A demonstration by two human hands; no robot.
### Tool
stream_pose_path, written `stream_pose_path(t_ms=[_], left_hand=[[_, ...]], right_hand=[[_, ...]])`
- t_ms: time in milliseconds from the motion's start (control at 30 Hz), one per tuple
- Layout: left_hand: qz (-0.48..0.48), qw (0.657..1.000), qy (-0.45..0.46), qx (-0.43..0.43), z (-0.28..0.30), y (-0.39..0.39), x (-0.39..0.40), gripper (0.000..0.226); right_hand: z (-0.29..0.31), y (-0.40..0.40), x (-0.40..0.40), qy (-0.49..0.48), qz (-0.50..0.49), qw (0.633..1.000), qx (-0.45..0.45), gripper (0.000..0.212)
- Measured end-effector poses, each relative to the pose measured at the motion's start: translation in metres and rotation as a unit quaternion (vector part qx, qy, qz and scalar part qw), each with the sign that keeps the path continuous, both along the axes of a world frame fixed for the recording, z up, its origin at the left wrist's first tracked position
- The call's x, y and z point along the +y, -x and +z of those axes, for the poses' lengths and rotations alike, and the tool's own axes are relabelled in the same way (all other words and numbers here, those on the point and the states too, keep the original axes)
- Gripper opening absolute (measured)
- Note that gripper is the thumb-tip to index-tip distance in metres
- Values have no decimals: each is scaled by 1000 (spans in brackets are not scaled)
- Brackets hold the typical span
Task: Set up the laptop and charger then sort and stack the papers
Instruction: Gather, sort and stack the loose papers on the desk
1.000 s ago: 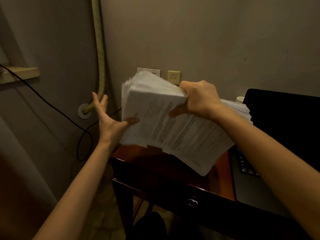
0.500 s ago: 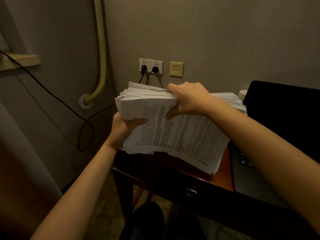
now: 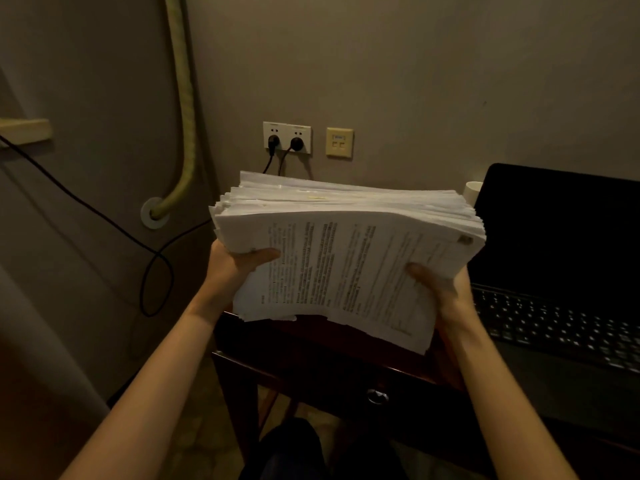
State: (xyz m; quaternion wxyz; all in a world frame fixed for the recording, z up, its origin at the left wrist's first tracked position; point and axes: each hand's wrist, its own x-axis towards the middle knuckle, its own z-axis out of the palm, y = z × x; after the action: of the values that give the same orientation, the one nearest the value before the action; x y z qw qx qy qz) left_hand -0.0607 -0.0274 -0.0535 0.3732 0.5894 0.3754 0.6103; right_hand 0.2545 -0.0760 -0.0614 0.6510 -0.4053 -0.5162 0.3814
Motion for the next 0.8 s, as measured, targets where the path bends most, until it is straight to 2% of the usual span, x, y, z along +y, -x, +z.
stream_pose_path(t_ms=[100, 167, 267, 367, 433, 467, 533, 600, 700, 800], left_hand=[[-23, 1000, -4, 3, -2, 3, 2, 48], [-24, 1000, -3, -2, -2, 0, 2, 60], [-27, 1000, 1, 2, 1, -6, 1, 62], [-76, 997, 9, -5, 5, 0, 8, 64], [-123, 992, 23, -31, 5, 5, 11, 74], [-128, 990, 31, -45, 4, 4, 12, 78], [-77, 995, 24, -59, 0, 0, 14, 79], [-27, 997, 4, -72, 1, -8, 15, 75], [27, 992, 14, -119, 12, -19, 20, 45], [22, 987, -14, -160, 34, -22, 24, 25]], right_hand=[[1, 2, 4, 28, 34, 999, 32, 72], [3, 2, 9, 38, 31, 999, 21, 65], [2, 2, 15, 36, 5, 999, -7, 51], [8, 3, 16, 12, -5, 999, -30, 50], [13, 3, 18, -10, -6, 999, -52, 52], [12, 2, 20, -13, -7, 998, -55, 52], [9, 2, 24, -10, -20, 999, -46, 50], [9, 5, 28, -19, -58, 996, -64, 41], [27, 7, 36, -53, -121, 985, -113, 30], [56, 1, 47, -81, -146, 979, -119, 34]])
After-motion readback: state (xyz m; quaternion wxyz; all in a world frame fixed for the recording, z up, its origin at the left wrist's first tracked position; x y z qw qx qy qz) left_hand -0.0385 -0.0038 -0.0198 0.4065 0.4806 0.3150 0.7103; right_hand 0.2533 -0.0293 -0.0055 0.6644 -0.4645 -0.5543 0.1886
